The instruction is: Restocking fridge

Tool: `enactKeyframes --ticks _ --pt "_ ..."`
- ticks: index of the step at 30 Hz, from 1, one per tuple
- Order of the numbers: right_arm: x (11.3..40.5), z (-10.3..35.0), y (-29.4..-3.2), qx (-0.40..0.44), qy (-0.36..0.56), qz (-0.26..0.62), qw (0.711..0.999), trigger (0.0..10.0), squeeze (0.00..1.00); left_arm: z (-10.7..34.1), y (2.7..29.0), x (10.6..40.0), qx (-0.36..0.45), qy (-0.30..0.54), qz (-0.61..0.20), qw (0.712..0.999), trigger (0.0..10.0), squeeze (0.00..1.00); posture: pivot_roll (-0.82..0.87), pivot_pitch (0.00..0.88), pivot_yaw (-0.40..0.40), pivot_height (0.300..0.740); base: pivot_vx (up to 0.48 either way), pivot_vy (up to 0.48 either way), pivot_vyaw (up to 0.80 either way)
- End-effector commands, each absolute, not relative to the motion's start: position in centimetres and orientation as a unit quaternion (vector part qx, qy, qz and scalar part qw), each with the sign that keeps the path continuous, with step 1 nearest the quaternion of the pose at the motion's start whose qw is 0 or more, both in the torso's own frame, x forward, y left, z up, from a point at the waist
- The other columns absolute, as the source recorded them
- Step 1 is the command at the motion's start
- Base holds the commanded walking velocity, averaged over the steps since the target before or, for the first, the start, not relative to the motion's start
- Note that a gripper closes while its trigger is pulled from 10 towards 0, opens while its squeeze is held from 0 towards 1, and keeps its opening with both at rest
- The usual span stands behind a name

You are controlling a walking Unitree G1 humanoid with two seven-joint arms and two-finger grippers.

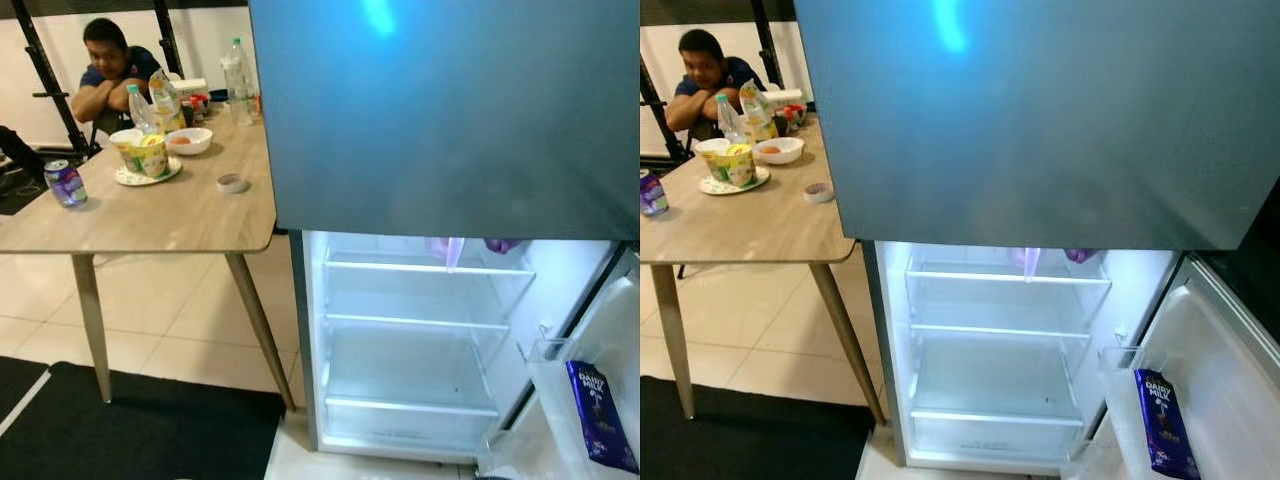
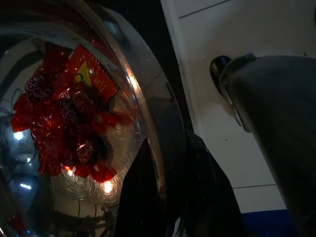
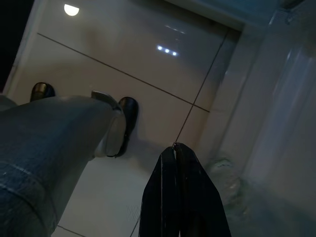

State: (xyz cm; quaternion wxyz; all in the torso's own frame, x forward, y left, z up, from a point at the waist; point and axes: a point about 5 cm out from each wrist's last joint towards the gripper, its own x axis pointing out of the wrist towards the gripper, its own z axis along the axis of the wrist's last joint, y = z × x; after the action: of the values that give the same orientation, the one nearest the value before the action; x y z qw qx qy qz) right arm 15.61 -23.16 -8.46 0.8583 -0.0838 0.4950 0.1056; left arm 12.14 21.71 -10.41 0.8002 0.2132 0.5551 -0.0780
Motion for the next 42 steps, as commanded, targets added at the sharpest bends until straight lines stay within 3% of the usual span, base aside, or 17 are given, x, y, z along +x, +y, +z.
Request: enactKeyframes --ticks 1,6,12,15,21,25,26,28,42 --pt "16.3 -8.2 -22.6 -0.073 0.478 0.110 0.868 10.0 0.00 -10.4 21.9 12.2 0.219 0.554 -0.079 0.800 10.0 0.00 -0.08 0.010 0.000 0.740 0.000 0.000 0.00" --pt "18.0 -7.5 -21.9 -0.058 0.440 0.124 0.887 10.0 0.00 -10.4 21.6 12.2 0.217 0.553 -0.082 0.800 10.0 0.00 -0.09 0.012 -0.003 0.740 0.000 0.000 0.00" --pt "20.3 -6.1 -20.9 0.018 0.383 0.147 0.912 10.0 0.00 -10.4 21.5 12.1 0.217 0.553 -0.085 0.800 10.0 0.00 -0.09 0.014 -0.002 0.740 0.000 0.000 0.00" --pt "23.0 -4.1 -20.1 0.052 0.314 0.179 0.931 10.0 0.00 -10.5 21.4 12.1 0.217 0.553 -0.087 0.799 10.0 0.00 -0.09 0.016 -0.002 0.740 0.000 0.000 0.00" --pt "25.9 -1.5 -20.6 0.007 0.257 0.197 0.946 10.0 0.00 -10.5 21.4 11.9 0.217 0.555 -0.088 0.798 10.0 0.00 -0.08 0.019 -0.006 0.740 0.000 0.000 0.00" --pt "26.2 -1.2 -20.8 -0.013 0.254 0.201 0.946 10.0 0.00 -10.5 21.4 11.9 0.217 0.555 -0.088 0.798 10.0 0.00 -0.09 0.020 -0.005 0.740 0.000 0.000 0.00" --pt "26.7 -0.8 -22.0 -0.066 0.262 0.176 0.947 10.0 0.00 -10.6 21.3 11.8 0.217 0.556 -0.089 0.797 10.0 0.00 -0.09 0.023 -0.005 0.740 0.000 0.000 0.00" --pt "26.9 -0.6 -23.1 -0.093 0.270 0.145 0.947 10.0 0.00 -10.6 21.3 11.7 0.217 0.557 -0.089 0.796 10.0 0.00 -0.09 0.023 -0.005 0.740 0.000 0.000 0.00" --pt "26.9 -0.2 -24.8 -0.110 0.278 0.104 0.949 10.0 0.00 -10.6 21.3 11.7 0.217 0.558 -0.089 0.796 10.0 0.00 -0.08 0.025 -0.007 0.740 0.000 0.000 0.00"
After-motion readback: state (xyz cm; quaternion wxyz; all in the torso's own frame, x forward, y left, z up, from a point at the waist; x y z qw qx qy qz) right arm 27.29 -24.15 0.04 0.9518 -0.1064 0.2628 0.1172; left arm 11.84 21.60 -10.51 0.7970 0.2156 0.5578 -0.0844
